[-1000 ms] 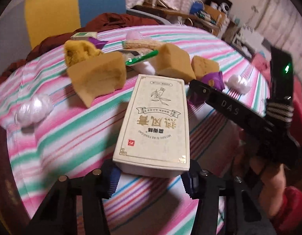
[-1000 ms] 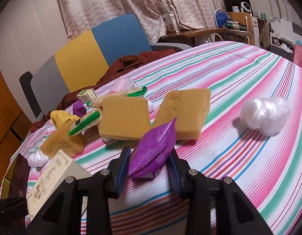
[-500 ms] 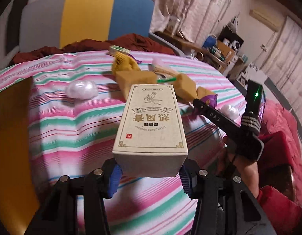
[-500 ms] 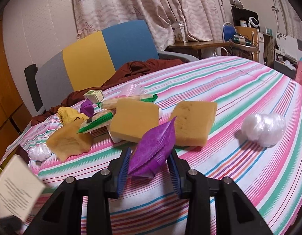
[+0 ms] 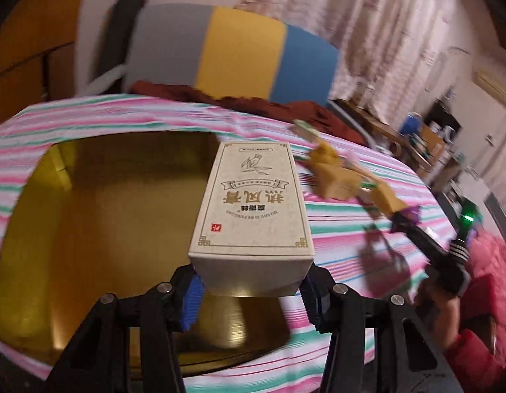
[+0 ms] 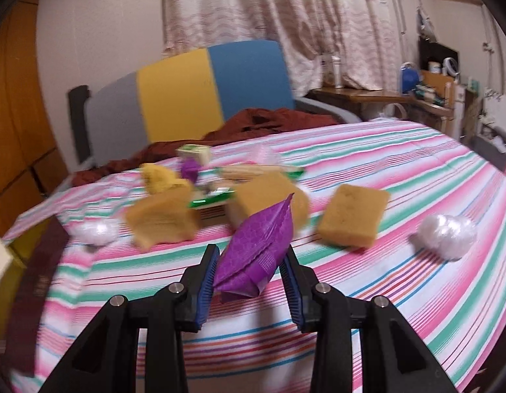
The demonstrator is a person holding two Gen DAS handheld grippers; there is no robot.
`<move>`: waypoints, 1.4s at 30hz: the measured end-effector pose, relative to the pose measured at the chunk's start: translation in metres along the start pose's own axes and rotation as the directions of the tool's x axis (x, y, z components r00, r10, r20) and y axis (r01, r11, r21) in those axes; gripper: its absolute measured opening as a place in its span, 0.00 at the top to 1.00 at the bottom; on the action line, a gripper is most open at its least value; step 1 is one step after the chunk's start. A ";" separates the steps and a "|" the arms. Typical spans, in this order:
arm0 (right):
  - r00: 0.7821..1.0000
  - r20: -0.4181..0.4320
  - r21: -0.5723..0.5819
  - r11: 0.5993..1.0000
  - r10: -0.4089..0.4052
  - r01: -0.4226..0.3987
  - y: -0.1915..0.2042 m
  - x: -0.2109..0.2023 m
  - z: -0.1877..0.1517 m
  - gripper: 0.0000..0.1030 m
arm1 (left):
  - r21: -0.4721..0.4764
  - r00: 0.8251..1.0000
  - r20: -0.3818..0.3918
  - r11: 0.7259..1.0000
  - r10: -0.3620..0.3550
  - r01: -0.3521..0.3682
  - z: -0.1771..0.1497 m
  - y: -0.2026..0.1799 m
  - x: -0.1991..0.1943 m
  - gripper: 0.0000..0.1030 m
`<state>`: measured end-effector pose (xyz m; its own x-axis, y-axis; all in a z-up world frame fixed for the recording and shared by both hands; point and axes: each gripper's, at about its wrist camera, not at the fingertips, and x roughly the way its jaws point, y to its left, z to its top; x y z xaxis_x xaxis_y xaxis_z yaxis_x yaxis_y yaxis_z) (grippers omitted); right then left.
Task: Organize objects
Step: 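Grasp the cream box with the left gripper and carry it over the tray, then release the cream box and purple packet into the gold tray with both grippers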
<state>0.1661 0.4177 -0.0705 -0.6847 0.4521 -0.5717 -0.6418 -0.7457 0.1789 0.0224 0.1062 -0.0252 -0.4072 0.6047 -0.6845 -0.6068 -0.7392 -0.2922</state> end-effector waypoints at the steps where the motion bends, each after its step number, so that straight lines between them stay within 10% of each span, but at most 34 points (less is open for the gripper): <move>1: 1.000 0.000 -0.008 1.000 0.029 -0.029 0.008 -0.005 -0.001 0.64 | -0.025 1.000 0.000 1.000 0.016 -0.016 0.000 0.011 -0.002 0.50; 9: 0.954 -0.026 -0.066 0.952 0.298 -0.299 0.086 -0.039 0.006 0.64 | -0.112 0.987 -0.024 0.980 0.161 -0.163 -0.010 0.073 -0.009 0.50; 19: 0.816 -0.194 -0.190 0.795 0.545 -0.576 0.197 -0.064 -0.009 0.63 | -0.162 0.962 -0.080 0.949 0.261 -0.271 -0.023 0.120 -0.011 0.50; 28: 0.756 -0.335 -0.252 0.719 0.563 -0.647 0.260 -0.056 -0.039 0.63 | -0.196 0.942 -0.093 0.921 0.324 -0.336 -0.029 0.136 -0.021 0.48; 32: 0.736 -0.381 -0.245 0.707 0.559 -0.663 0.276 -0.049 -0.048 0.63 | -0.227 0.933 -0.050 0.905 0.357 -0.359 -0.030 0.134 -0.035 0.15; 42: 0.694 -0.497 -0.215 0.701 0.521 -0.680 0.301 -0.024 -0.069 0.63 | -0.347 0.907 0.056 0.860 0.417 -0.374 -0.027 0.143 -0.078 0.05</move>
<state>0.0133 0.1487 -0.0580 -0.6381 -0.3183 -0.7011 0.0902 -0.9352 0.3424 -0.0140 -0.0547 -0.0321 -0.6606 0.2573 -0.7052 -0.1331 -0.9647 -0.2274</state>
